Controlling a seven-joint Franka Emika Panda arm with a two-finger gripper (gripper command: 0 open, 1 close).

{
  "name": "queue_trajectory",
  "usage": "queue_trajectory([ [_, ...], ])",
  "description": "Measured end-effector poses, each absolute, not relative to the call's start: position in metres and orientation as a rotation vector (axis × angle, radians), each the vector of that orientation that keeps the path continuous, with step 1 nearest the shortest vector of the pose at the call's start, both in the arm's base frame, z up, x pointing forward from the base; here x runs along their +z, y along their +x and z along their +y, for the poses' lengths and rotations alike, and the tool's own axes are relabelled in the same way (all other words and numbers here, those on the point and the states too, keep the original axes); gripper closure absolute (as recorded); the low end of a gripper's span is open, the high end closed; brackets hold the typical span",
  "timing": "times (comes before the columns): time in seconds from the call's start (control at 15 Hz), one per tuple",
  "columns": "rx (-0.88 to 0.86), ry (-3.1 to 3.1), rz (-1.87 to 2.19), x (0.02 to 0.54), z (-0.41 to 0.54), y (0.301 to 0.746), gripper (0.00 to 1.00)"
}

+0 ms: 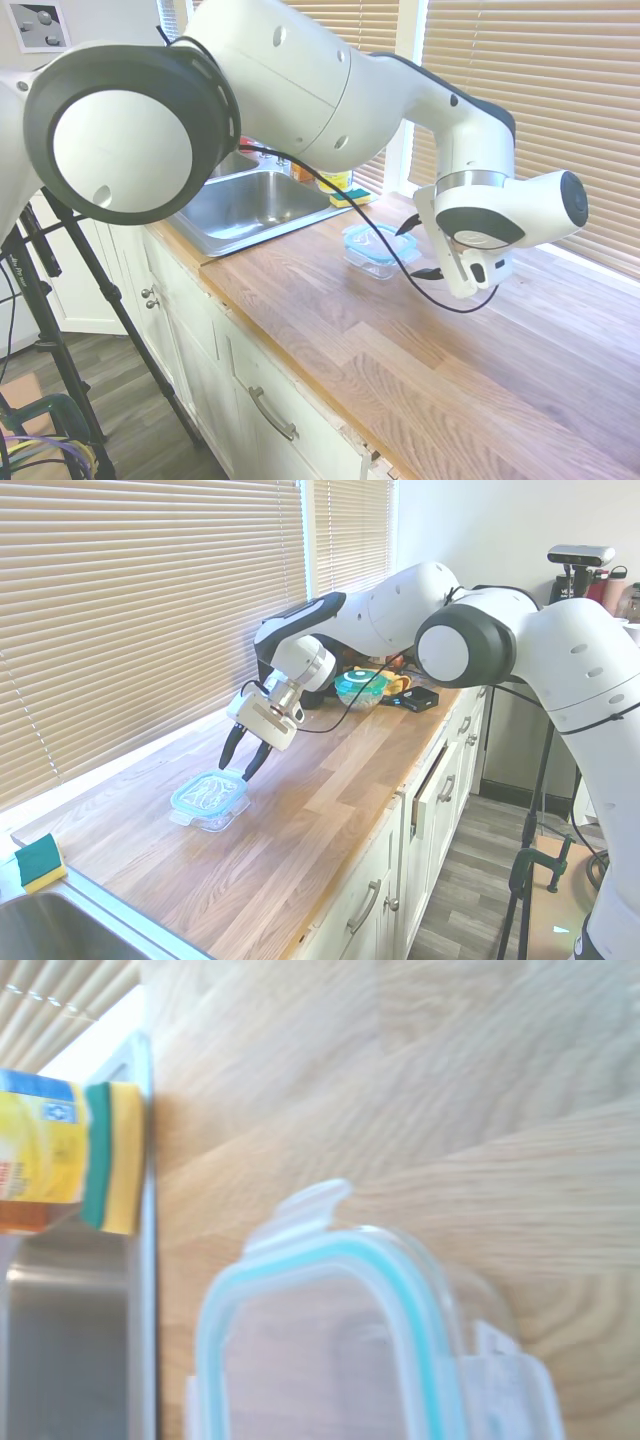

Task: Uncover the lid of the food container

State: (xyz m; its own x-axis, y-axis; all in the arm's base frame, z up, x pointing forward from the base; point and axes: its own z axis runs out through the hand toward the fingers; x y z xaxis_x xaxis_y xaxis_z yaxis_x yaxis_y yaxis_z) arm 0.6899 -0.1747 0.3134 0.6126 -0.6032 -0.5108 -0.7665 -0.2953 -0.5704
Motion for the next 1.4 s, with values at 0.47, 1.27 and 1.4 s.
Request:
queue_trajectory([
  [0.47,0.252,-1.951,1.073,0.301,-0.173,0.692,1.00],
  [1.27,0.234,-1.884,1.074,0.298,-0.182,0.690,1.00],
  [1.4,0.237,-1.884,1.072,0.298,-0.181,0.690,1.00],
])
